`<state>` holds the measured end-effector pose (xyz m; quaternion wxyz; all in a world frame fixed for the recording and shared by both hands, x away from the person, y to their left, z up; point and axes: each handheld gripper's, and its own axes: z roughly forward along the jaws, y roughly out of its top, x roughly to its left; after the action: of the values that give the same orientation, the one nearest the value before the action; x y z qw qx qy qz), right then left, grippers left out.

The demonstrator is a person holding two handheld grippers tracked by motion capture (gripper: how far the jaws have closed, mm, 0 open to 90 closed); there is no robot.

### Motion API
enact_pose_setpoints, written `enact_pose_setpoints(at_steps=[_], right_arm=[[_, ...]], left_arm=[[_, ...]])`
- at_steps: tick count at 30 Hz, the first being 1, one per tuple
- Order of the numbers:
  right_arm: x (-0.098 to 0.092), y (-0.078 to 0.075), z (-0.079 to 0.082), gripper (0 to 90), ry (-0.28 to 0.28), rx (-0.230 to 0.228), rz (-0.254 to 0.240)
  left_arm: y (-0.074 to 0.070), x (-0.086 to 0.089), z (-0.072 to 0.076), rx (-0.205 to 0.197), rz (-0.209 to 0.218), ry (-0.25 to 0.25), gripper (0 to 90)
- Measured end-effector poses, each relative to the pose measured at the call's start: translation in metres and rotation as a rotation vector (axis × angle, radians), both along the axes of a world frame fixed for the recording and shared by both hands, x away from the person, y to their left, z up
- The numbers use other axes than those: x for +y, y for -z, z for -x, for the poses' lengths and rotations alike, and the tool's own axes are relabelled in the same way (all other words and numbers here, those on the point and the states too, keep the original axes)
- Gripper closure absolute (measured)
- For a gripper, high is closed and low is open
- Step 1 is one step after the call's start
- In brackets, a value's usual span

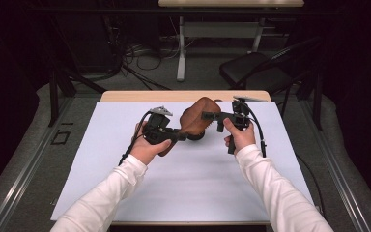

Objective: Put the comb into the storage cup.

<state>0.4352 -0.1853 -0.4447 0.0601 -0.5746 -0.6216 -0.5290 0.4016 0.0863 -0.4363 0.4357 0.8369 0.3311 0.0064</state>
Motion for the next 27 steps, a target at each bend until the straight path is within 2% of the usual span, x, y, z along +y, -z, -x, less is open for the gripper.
enact_pose_setpoints(at_steps=[10,19,27], right_arm=[[0.006,-0.010,-0.004,0.0,-0.014,-0.007,-0.019],[0.009,-0.017,-0.010,0.0,-0.017,-0.009,-0.042],[0.011,-0.015,-0.013,0.5,-0.027,0.005,-0.065]], left_arm=[[-0.003,0.002,0.001,-0.015,0.046,-0.006,72.8],[-0.004,0.002,0.002,-0.022,0.059,-0.003,72.7],[-0.006,0.001,0.002,-0.022,0.073,0.000,72.7]])
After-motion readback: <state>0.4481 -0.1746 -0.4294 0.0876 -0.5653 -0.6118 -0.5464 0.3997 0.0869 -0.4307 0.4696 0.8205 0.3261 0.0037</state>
